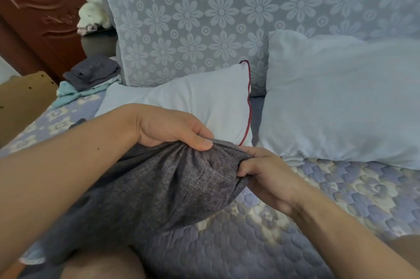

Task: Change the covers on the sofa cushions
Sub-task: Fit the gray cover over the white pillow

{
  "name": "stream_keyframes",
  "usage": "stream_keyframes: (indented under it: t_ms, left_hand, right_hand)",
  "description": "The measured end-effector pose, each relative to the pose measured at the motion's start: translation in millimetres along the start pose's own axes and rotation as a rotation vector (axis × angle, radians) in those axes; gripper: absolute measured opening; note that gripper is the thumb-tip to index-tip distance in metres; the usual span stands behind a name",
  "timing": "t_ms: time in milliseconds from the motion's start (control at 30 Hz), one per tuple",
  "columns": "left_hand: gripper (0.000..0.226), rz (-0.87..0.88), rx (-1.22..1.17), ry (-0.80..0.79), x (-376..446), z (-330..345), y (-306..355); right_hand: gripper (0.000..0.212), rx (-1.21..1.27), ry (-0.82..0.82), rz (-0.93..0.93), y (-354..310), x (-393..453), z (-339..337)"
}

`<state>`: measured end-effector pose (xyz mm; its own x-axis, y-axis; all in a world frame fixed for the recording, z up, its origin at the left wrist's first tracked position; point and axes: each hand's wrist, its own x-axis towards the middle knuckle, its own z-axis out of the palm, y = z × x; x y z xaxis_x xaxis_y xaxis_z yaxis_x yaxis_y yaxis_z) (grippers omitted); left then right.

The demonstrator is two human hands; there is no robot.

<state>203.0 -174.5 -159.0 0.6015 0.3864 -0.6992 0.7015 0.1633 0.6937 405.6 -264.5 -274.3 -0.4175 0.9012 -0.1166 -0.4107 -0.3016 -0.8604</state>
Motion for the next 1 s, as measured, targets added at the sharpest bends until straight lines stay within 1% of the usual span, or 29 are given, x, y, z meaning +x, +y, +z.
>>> stream_keyframes:
  t_ms: [33, 133, 233, 267, 333, 400, 467, 533, 567, 600, 633, 700, 733, 767, 800, 867, 933, 1000]
  left_hand:
    - [0.019, 0.014, -0.022, 0.006, 0, 0, -2]
    - [0.02, 0.053, -0.009, 0.053, -1, 2, -5]
    - [0.021, 0.101, 0.056, 0.133, -6, 6, -8]
    - [0.022, 0.123, 0.063, 0.187, -6, 7, -11]
    - [0.025, 0.184, 0.043, 0.343, -3, 12, -15]
    - [0.029, 0.249, 0.025, 0.507, 2, 19, -17]
    - [0.031, 0.261, 0.04, 0.664, 8, 28, -16]
    - [0.031, 0.198, 0.052, 0.758, 12, 36, -14]
    - [0.032, 0.153, 0.051, 0.757, 13, 39, -13]
    - [0.034, 0.117, 0.027, 0.722, 11, 42, -11]
    - [0.037, 0.102, -0.02, 0.659, 7, 45, -11]
    - [0.038, 0.127, -0.127, 0.474, -4, 50, -8]
    - [0.037, 0.141, -0.146, 0.381, -9, 53, -7]
    - [0.04, 0.15, -0.136, 0.321, -11, 54, -7]
    - [0.048, 0.148, -0.107, 0.3, -12, 54, -8]
    - [0.059, 0.128, -0.037, 0.319, -11, 51, -9]
    - [0.061, 0.104, -0.008, 0.349, -6, 50, -10]
    - [0.055, 0.083, 0.003, 0.422, -2, 51, -9]
  right_hand:
    - [0.059, 0.04, -0.008, 0.01, 1, 1, 0]
    - [0.061, 0.131, -0.033, 0.027, 4, 2, 3]
    - [0.053, 0.081, -0.033, 0.032, 1, 0, 4]
    - [0.051, 0.057, -0.05, 0.031, -3, -2, 4]
    - [0.046, -0.008, -0.135, 0.02, -12, -5, 4]
    - [0.054, -0.124, -0.179, 0.002, -16, -8, 4]
    - [0.065, -0.261, -0.13, -0.03, -11, -9, 11]
    - [0.066, -0.338, 0.039, -0.074, -1, -8, 20]
    - [0.064, -0.344, 0.123, -0.09, 3, -7, 23]
    - [0.06, -0.335, 0.181, -0.096, 6, -7, 24]
    - [0.055, -0.329, 0.223, -0.094, 8, -7, 24]
    - [0.051, -0.35, 0.287, -0.081, 9, -6, 22]
    - [0.052, -0.359, 0.306, -0.077, 9, -6, 21]
    - [0.053, -0.367, 0.312, -0.078, 9, -5, 22]
    - [0.053, -0.374, 0.309, -0.077, 8, -5, 23]
    - [0.053, -0.375, 0.277, -0.067, 7, -5, 25]
    - [0.054, -0.355, 0.227, -0.049, 4, -5, 21]
    - [0.053, -0.337, 0.168, -0.031, -1, -6, 13]
